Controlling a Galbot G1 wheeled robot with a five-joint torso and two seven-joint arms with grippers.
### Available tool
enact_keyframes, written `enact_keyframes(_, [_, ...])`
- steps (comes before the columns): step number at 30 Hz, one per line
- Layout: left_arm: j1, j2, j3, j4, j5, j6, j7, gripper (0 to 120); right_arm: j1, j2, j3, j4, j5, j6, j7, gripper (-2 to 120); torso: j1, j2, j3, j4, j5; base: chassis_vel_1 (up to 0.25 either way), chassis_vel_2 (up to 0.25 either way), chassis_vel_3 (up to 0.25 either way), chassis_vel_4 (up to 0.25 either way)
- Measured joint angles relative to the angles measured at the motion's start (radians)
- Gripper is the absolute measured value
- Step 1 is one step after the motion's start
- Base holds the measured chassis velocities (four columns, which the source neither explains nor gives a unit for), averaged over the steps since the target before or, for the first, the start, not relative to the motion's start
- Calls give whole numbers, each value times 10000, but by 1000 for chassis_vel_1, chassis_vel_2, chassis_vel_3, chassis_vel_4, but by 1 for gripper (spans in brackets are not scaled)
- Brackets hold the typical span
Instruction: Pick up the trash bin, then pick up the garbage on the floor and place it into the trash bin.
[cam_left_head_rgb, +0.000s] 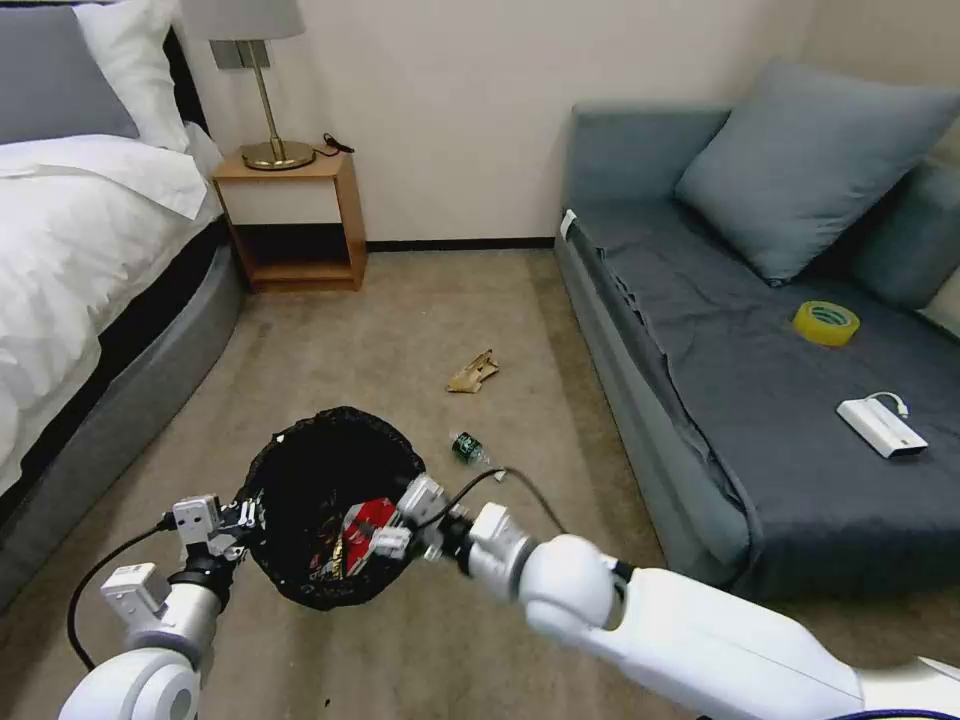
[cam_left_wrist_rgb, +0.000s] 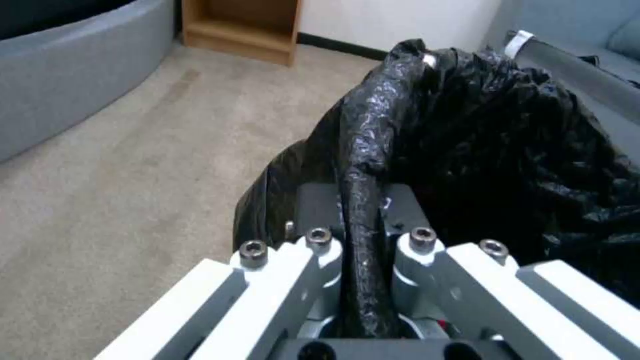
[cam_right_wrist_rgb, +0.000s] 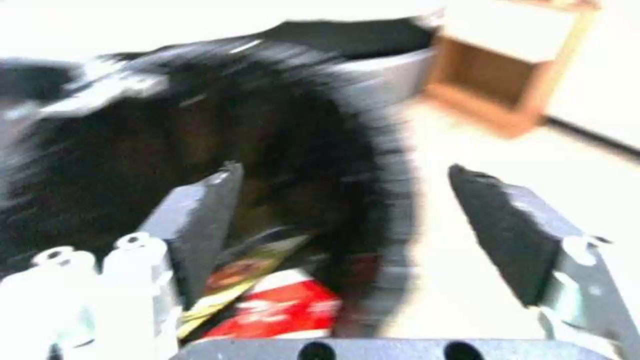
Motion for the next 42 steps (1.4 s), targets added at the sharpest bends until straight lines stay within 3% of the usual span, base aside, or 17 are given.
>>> enact_keyframes(4, [-170, -16, 37, 93, 53, -14, 12, 4, -1522, -510, 1620, 473, -227, 299, 206, 98, 0, 0, 0, -6, 2, 0, 0, 0, 0])
enact_keyframes(10, [-412, -48, 0, 144, 76, 13, -38, 4, -3766, -933, 3500, 1040, -1150, 939, 782, 100, 0, 0, 0, -3, 1, 0, 0, 0, 0])
enact_keyframes(16, [-471, -44, -74, 171, 87, 56, -76, 4, -4994, -715, 4707, 1357, -1856, 1055, 983, 100, 0, 0, 0, -1, 1, 0, 0, 0, 0])
enact_keyframes(24, [-390, -97, -562, 44, 38, 121, -118, 4, -7159, -324, 6701, 2129, -3032, 892, 828, 100, -1, 0, 0, -2, -2, 0, 0, 0, 0])
enact_keyframes(33, [-401, -66, -1152, -61, -365, 231, -108, 4, -8229, -111, 7744, 2626, -3231, 1140, 165, 100, -1, 0, 0, -2, -2, 0, 0, 0, 0])
enact_keyframes(42, [-344, -112, -1242, -53, -418, 235, -126, 4, -8254, 0, 7663, 2736, -3192, 1220, -33, 100, 0, 0, 1, -1, -2, 0, 0, 0, 0])
